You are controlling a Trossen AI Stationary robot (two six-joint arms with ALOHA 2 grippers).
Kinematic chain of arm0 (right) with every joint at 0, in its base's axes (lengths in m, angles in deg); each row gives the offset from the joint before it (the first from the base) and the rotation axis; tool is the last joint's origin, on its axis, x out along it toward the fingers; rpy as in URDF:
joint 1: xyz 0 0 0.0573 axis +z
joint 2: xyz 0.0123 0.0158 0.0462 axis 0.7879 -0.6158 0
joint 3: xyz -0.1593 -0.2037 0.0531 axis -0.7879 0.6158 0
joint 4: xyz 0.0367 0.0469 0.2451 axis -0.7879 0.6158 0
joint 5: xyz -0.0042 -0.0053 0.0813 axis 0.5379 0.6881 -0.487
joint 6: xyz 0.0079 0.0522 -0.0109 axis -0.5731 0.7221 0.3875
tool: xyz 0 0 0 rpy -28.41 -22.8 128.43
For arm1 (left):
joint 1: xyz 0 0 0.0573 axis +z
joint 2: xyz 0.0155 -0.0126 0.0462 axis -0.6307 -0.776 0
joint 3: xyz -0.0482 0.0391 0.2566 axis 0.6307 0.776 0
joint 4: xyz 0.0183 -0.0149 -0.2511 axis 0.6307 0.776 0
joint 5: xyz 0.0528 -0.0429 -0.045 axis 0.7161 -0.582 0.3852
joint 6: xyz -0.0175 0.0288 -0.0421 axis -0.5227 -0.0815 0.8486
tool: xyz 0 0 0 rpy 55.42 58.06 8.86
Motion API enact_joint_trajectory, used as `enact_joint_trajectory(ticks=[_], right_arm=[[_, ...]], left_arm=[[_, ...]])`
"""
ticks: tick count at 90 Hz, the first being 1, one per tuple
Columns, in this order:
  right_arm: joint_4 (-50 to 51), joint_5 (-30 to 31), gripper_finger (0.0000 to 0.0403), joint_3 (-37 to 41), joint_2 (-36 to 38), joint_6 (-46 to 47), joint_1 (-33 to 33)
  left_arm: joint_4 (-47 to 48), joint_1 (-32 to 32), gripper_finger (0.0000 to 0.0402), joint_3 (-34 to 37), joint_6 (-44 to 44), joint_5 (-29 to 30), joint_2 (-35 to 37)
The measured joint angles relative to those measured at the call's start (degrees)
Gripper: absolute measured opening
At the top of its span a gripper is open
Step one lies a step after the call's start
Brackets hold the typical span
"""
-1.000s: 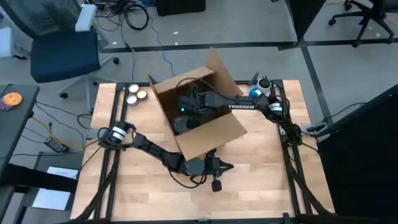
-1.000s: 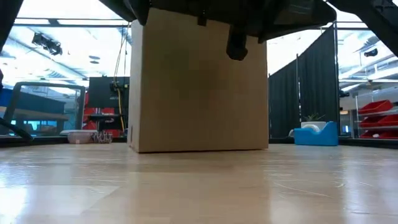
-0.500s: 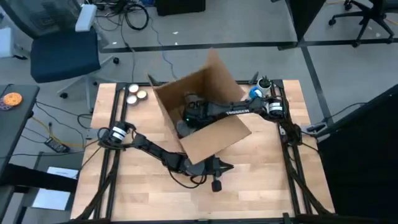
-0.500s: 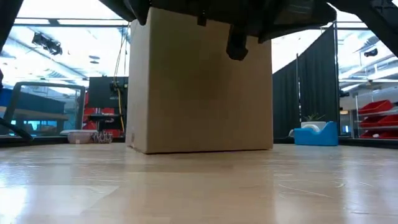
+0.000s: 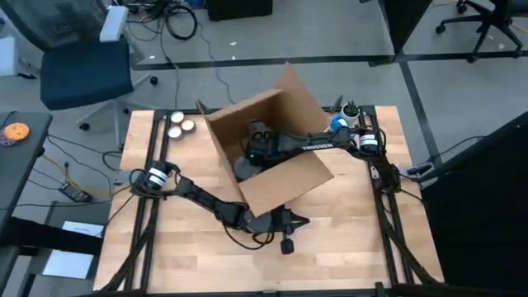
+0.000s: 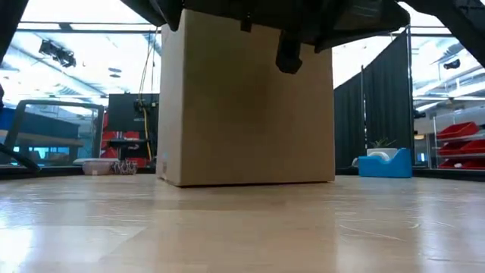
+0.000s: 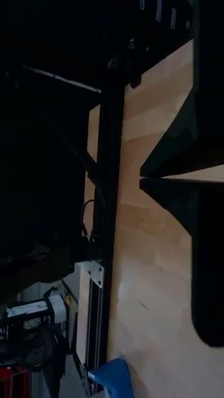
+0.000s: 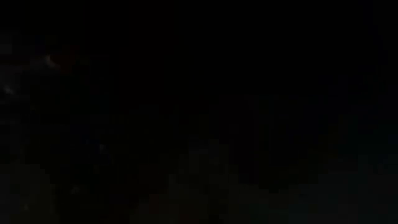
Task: Wrap mug
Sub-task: Put the wrapped black mug into the cardboard box
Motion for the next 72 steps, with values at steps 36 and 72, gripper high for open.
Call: enact_joint_trajectory(ticks=[36, 72], right_arm=[[1.4, 1.93, 0.0137, 0.4, 4.28, 2.03, 0.41], [-0.55, 2.96, 0.0224, 0.29, 8.37, 2.29, 1.15]], left_arm=[[-0.01, 0.02, 0.0, 0.0, 0.0, 0.0, 0.02], [-0.09, 0.02, 0.0, -0.02, 0.0, 0.0, 0.02]])
